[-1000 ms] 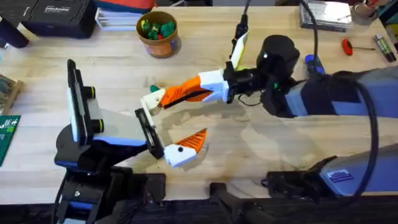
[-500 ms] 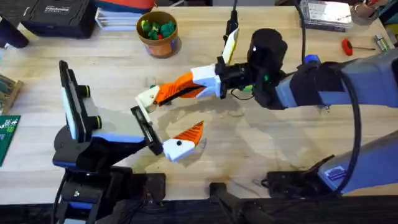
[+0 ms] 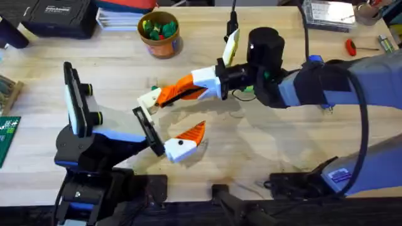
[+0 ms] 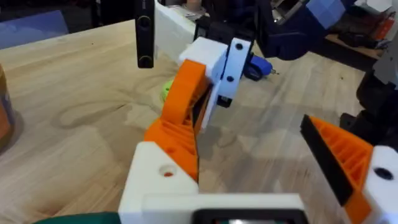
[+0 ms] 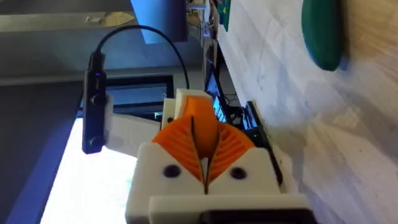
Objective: Pick up the gripper from the table and insert it into the empty holder that is missing its gripper. Then pick up a screw, insert it into the mounting hole, and use the screwdriver to tighten it. Finally, clean up the table by picking up the vegetable and placing it into the bucket.
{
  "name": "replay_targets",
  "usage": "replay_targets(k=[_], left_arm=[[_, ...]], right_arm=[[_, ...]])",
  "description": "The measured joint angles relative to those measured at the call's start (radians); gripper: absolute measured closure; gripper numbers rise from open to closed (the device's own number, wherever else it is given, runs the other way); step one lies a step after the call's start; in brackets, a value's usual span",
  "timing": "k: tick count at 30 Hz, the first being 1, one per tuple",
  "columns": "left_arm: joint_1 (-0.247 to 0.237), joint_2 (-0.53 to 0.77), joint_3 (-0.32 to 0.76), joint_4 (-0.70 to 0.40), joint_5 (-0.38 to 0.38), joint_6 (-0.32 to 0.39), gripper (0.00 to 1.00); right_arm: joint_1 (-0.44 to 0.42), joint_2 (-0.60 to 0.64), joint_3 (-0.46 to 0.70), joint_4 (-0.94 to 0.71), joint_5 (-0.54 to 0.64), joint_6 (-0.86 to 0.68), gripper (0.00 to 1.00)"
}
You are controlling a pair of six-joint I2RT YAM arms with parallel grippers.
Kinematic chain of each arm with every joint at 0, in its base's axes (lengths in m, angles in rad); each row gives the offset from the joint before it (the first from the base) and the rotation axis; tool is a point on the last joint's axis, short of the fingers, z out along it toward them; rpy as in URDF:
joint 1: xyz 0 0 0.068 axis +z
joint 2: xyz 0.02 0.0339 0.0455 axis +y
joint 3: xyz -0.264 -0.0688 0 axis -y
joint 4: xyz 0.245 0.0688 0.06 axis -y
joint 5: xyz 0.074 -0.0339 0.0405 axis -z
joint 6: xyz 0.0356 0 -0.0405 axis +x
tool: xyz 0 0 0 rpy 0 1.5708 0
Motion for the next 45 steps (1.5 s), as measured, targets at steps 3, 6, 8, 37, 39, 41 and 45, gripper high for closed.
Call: replay_targets(k=[3, 6, 8, 37, 39, 41, 45], left_arm=[[0.000, 0.000, 0.000, 0.000, -0.002, 0.001, 0.015], [0.000, 0.000, 0.000, 0.000, -0.003, 0.002, 0.015], [0.000, 0.000, 0.000, 0.000, -0.003, 0.006, 0.015], [-0.013, -0.021, 0.004, -0.005, 0.035, 0.059, 0.015], [-0.016, -0.021, 0.004, -0.006, 0.046, 0.063, 0.015], [-0.018, -0.021, 0.004, -0.006, 0.050, 0.066, 0.015], [-0.018, -0.021, 0.004, -0.007, 0.054, 0.070, 0.015]], right_arm=[[0.002, 0.000, 0.000, 0.000, 0.000, 0.000, 0.993], [0.002, 0.000, 0.003, 0.000, -0.004, 0.000, 0.993], [0.002, 0.000, 0.006, -0.001, -0.012, 0.000, 0.993], [-0.042, 0.038, 0.119, -0.140, -0.236, -0.034, 0.993], [-0.051, 0.038, 0.119, -0.144, -0.253, -0.035, 0.993], [-0.053, 0.039, 0.119, -0.144, -0.259, -0.037, 0.993], [-0.051, 0.038, 0.119, -0.146, -0.261, -0.042, 0.993]])
